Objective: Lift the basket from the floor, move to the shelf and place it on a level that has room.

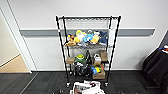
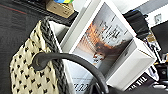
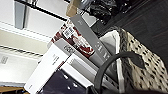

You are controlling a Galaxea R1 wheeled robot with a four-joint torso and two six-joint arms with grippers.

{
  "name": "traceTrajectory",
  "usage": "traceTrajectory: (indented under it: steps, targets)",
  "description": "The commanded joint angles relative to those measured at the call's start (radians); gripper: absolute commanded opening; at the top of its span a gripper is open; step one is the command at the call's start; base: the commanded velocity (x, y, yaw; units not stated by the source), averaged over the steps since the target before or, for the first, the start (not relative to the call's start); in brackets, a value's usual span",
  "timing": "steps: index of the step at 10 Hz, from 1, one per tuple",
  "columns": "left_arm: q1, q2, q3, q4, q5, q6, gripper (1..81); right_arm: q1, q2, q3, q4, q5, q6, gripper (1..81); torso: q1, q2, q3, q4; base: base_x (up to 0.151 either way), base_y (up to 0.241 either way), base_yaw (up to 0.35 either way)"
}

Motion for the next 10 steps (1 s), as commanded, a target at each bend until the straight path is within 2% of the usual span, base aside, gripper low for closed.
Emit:
traceTrajectory:
  steps: [1, 2, 6, 10]
  targets:
    - [-0.131, -0.009, 0.061, -0.032, 0.028, 0.004, 1.0, 0.137, -0.005, 0.087, 0.006, -0.004, 0.006, 1.0, -0.064, 0.1, -0.003, 0.0, 0.0, 0.0, 0.0]
    - [-0.132, -0.011, 0.067, -0.032, 0.028, 0.004, 1.0, 0.137, -0.007, 0.087, 0.006, -0.004, 0.006, 1.0, -0.066, 0.101, 0.02, 0.0, 0.0, 0.0, 0.0]
    - [-0.136, -0.011, 0.083, -0.032, 0.026, 0.004, 1.0, 0.137, -0.019, 0.104, 0.006, -0.002, 0.006, 1.0, -0.137, 0.208, 0.037, 0.0, 0.0, 0.0, 0.0]
    - [-0.126, -0.017, 0.106, -0.033, 0.028, 0.007, 1.0, 0.123, -0.051, 0.145, 0.006, 0.011, 0.004, 1.0, -0.225, 0.345, 0.11, 0.0, 0.0, 0.0, 0.0]
